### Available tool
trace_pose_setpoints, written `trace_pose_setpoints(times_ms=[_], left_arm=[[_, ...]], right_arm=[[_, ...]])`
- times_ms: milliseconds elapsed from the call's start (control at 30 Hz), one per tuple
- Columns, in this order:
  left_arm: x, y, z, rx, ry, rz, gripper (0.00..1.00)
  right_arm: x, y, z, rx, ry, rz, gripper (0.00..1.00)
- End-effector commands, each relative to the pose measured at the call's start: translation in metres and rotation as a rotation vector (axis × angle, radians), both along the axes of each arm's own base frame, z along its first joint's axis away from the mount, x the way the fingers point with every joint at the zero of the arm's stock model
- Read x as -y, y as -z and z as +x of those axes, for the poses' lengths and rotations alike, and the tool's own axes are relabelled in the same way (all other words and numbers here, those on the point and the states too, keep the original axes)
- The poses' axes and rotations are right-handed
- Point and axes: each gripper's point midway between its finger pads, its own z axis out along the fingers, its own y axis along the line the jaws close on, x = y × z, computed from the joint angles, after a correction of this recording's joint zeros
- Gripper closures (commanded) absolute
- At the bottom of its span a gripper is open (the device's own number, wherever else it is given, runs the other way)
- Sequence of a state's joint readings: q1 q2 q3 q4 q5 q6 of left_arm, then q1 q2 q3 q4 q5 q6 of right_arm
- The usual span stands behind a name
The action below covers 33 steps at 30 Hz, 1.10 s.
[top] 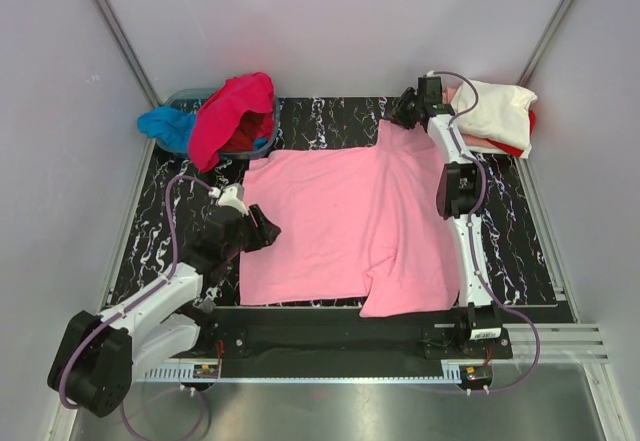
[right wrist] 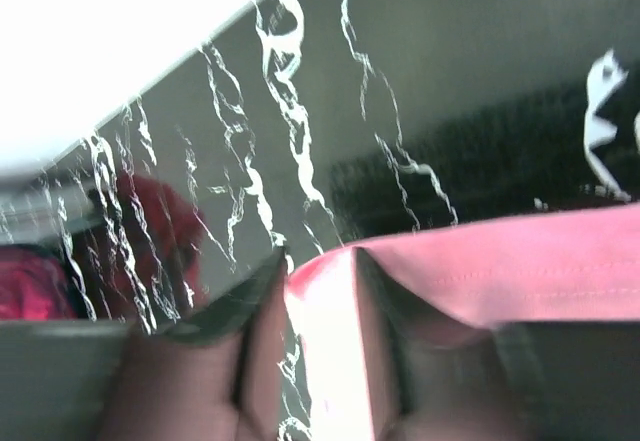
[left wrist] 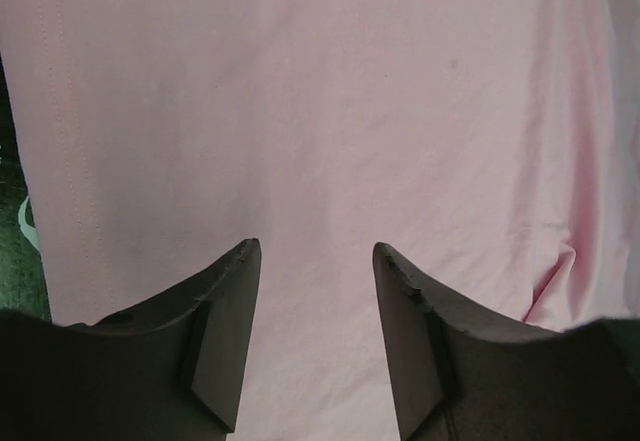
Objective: Fold and stack the t-shirts
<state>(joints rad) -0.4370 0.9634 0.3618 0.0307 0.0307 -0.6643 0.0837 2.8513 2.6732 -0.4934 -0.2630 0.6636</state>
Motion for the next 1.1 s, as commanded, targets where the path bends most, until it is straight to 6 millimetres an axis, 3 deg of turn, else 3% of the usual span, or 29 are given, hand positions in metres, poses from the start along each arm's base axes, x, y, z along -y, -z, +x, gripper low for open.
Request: trace_pose_setpoints(times_ms=[0,33,67,100,133,167,233,267,300,367,400,433,467,500,533,567,600,633,667,700,733,800,833,867,900,933,967,1067], left_arm=[[0.002,-0.013,0.011,0.059,-0.013,-0.03,0.47],[0.002,-0.011,0.011,0.055,-0.015,-0.028,0.47],[0.002,-0.012,0.011,0.055,-0.015,-0.03,0.47],[0.002,-0.012,0.011,0.055,-0.014,-0.031,0.47],[0.001,-0.013,0.011,0.058,-0.017,-0.032,0.47],[0.002,-0.012,0.011,0.054,-0.014,-0.032,0.46],[0.001,-0.013,0.012,0.058,-0.017,-0.036,0.46],[0.001,-0.013,0.011,0.057,-0.016,-0.038,0.47],[0.001,-0.012,0.012,0.056,-0.016,-0.037,0.46],[0.0,-0.012,0.012,0.052,-0.016,-0.038,0.46],[0.001,-0.011,0.012,0.047,-0.014,-0.037,0.46],[0.001,-0.011,0.012,0.047,-0.015,-0.038,0.46],[0.001,-0.011,0.013,0.045,-0.014,-0.038,0.46],[0.001,-0.01,0.013,0.038,-0.014,-0.035,0.46],[0.0,-0.009,0.013,0.036,-0.018,-0.033,0.46],[0.001,-0.01,0.013,0.034,-0.014,-0.034,0.46],[0.001,-0.009,0.013,0.029,-0.013,-0.033,0.46],[0.0,-0.008,0.012,0.025,-0.014,-0.03,0.46],[0.0,-0.007,0.012,0.021,-0.013,-0.028,0.46],[0.0,-0.008,0.012,0.021,-0.014,-0.028,0.46],[0.0,-0.008,0.012,0.021,-0.014,-0.028,0.46],[-0.002,-0.009,0.012,0.023,-0.022,-0.025,0.45],[-0.003,-0.009,0.011,0.018,-0.025,-0.024,0.45],[-0.005,-0.006,0.008,-0.002,-0.033,-0.012,0.46],[-0.007,-0.01,0.009,0.003,-0.045,-0.012,0.46],[-0.01,-0.013,0.008,-0.009,-0.067,-0.002,0.47],[-0.019,-0.006,0.0,-0.06,-0.098,0.032,0.49],[-0.031,-0.015,-0.023,-0.119,-0.167,0.064,0.49]], right_arm=[[0.0,-0.055,0.024,0.183,0.008,-0.029,0.56],[-0.001,-0.065,0.025,0.202,0.003,-0.027,0.42],[-0.001,-0.076,0.025,0.221,-0.006,-0.026,0.39],[-0.003,-0.1,0.024,0.256,-0.013,-0.019,0.36],[-0.004,-0.108,0.022,0.265,-0.021,-0.014,0.31],[-0.007,-0.137,0.018,0.306,-0.04,-0.005,0.19],[-0.009,-0.153,0.01,0.314,-0.06,-0.003,0.11],[-0.009,-0.184,0.002,0.349,-0.065,-0.003,0.04],[-0.007,-0.197,-0.004,0.354,-0.064,-0.004,0.0],[-0.005,-0.202,-0.019,0.324,-0.069,-0.026,0.0],[-0.002,-0.235,-0.035,0.344,-0.062,-0.029,0.0],[-0.001,-0.219,-0.048,0.283,-0.061,-0.037,0.0],[0.003,-0.223,-0.059,0.264,-0.04,-0.056,0.0],[0.006,-0.256,-0.085,0.279,-0.028,-0.067,0.0],[0.007,-0.226,-0.105,0.19,-0.028,-0.091,0.0],[0.005,-0.251,-0.135,0.203,-0.008,-0.126,0.0],[0.004,-0.245,-0.154,0.171,-0.007,-0.147,0.0],[0.005,-0.204,-0.181,0.061,0.008,-0.194,0.0],[-0.004,-0.216,-0.216,0.052,0.003,-0.207,0.0],[-0.007,-0.205,-0.238,0.01,0.001,-0.214,0.0],[-0.003,-0.183,-0.282,-0.07,0.031,-0.237,0.0],[-0.001,-0.16,-0.327,-0.141,0.058,-0.219,0.01],[0.006,-0.114,-0.367,-0.258,0.065,-0.227,0.0],[0.003,-0.107,-0.387,-0.278,0.093,-0.174,0.0],[0.0,-0.118,-0.412,-0.236,0.081,-0.13,0.0],[0.003,-0.09,-0.443,-0.308,0.069,-0.135,0.0],[0.006,-0.093,-0.468,-0.32,0.072,-0.115,0.0],[0.011,-0.067,-0.527,-0.436,0.026,-0.154,0.0]])
